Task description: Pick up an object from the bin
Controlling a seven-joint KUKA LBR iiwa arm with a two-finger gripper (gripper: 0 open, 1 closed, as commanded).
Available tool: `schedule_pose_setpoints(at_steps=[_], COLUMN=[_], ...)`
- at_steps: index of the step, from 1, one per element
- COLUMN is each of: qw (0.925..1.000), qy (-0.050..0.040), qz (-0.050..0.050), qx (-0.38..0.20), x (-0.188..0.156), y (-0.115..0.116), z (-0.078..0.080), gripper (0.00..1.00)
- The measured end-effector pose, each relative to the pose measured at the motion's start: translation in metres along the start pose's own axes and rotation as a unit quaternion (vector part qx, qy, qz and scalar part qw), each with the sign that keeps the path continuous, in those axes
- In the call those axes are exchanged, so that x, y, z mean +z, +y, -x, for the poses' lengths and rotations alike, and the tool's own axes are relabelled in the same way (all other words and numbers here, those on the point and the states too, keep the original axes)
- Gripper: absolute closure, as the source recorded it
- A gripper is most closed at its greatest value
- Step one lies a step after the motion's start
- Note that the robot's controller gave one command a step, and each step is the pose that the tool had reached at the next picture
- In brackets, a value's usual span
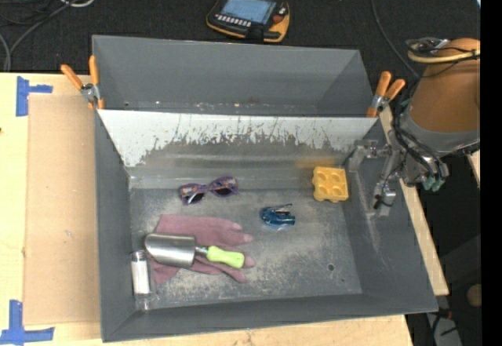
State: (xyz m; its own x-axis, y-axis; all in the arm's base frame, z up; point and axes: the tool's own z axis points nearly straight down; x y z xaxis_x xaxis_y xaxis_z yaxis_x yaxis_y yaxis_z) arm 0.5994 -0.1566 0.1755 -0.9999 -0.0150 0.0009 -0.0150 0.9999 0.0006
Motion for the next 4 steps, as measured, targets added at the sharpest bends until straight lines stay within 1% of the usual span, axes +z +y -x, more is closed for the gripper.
schedule_pose_setpoints(at_steps=[1, 2, 3, 4], qw=[1.0000, 0.9998, 0.9999, 0.9975], qy=[0.0000, 0.0013, -0.0029, 0.0022], qz=[0.000, 0.001, 0.000, 0.001], qx=[0.000, 0.022, 0.017, 0.070], x=[0.000, 0.027, 0.016, 0.058], y=[0.000, 0.002, 0.000, 0.004], z=[0.000, -0.008, 0.021, 0.008], gripper=[0.00, 0.00, 0.00, 0.00])
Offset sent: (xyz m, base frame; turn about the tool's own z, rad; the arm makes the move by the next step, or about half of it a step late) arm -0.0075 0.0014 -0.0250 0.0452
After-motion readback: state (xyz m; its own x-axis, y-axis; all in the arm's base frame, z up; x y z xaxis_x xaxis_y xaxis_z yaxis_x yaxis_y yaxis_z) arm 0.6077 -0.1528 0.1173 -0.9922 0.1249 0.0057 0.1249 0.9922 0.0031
